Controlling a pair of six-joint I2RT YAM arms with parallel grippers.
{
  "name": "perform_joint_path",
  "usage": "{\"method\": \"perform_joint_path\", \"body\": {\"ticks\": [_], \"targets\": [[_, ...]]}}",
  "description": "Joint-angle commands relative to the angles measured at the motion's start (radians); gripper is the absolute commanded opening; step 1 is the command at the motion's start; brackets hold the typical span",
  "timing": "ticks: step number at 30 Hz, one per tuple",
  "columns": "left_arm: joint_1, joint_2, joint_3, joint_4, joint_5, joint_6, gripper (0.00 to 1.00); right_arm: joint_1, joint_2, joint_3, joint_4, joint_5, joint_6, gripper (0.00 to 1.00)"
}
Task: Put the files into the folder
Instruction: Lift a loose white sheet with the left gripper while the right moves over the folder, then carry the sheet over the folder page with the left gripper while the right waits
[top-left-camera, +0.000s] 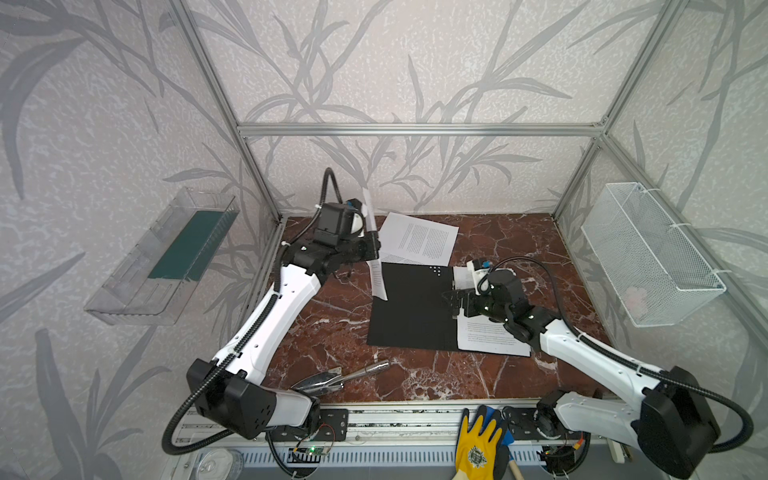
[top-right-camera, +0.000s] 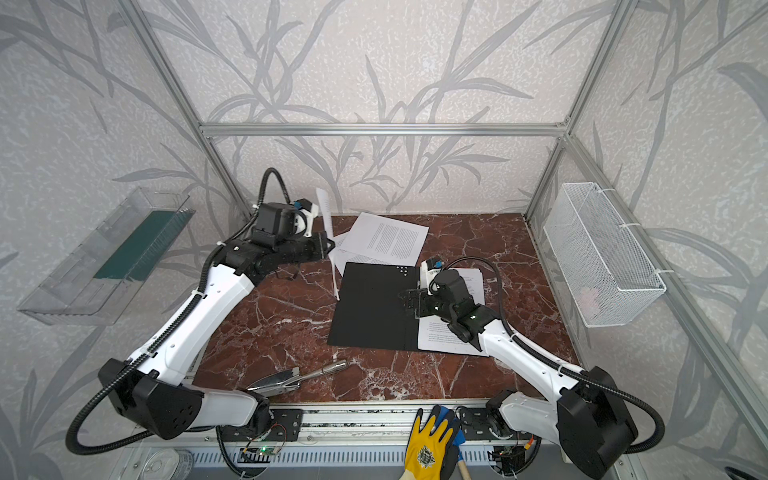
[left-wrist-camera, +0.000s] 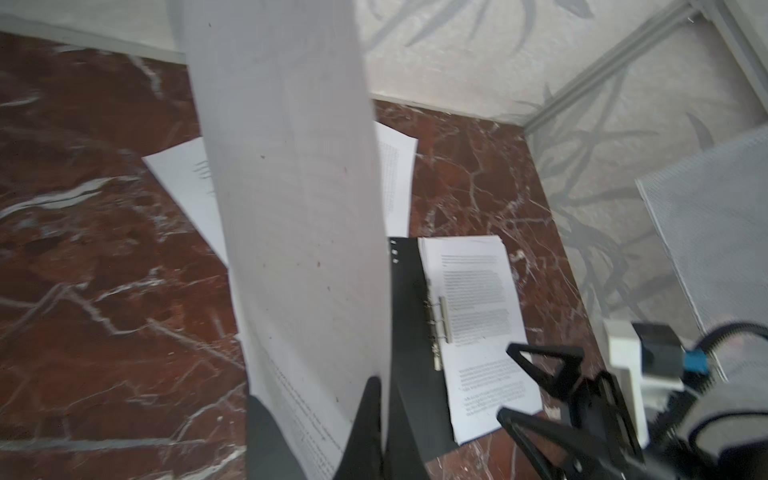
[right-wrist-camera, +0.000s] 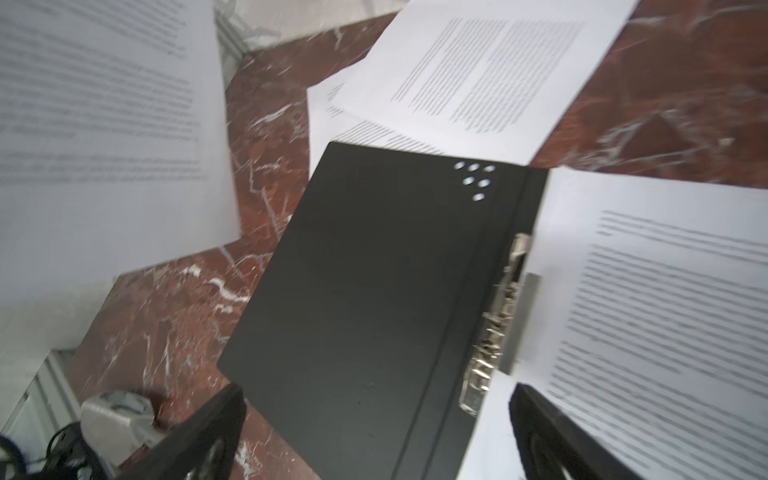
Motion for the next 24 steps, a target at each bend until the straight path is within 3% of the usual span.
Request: {"method": "perform_joint_path", "body": {"ticks": [1, 7, 11, 16, 20, 24], "targets": [[-0.179, 0.054, 0.097, -0.039, -0.153, -0.011, 0.00, -0.063, -0.082, -0.007, -0.128, 0.094, 0.037, 0.99], [-0.501, 0.229, 0.301, -0.017, -0.186, -0.003, 0.00, -0.148, -0.174, -0.025, -0.231, 0.300, 0.091, 0.99], [-0.574, 0.281, 0.352, 0.021, -0.110, -0.030, 0.00, -0.195, -0.252, -0.043, -0.267, 0.351, 0.137, 0.99], [-0.515, 0.276, 0.235, 0.043, -0.142, -0.067, 0.00, -0.197, -0.385, -0.085, -0.258, 0.396, 0.141, 0.99], [-0.350, 0.318, 0.088, 0.118, 0.029, -0.139, 0.00, -0.196, -0.425, -0.099, -0.242, 0.370, 0.131, 0.99], [-0.247, 0.448, 0.083, 0.073, 0.120, -0.134, 0.00, -0.196, -0.378, -0.113, -0.175, 0.269, 0.098, 0.99]]}}
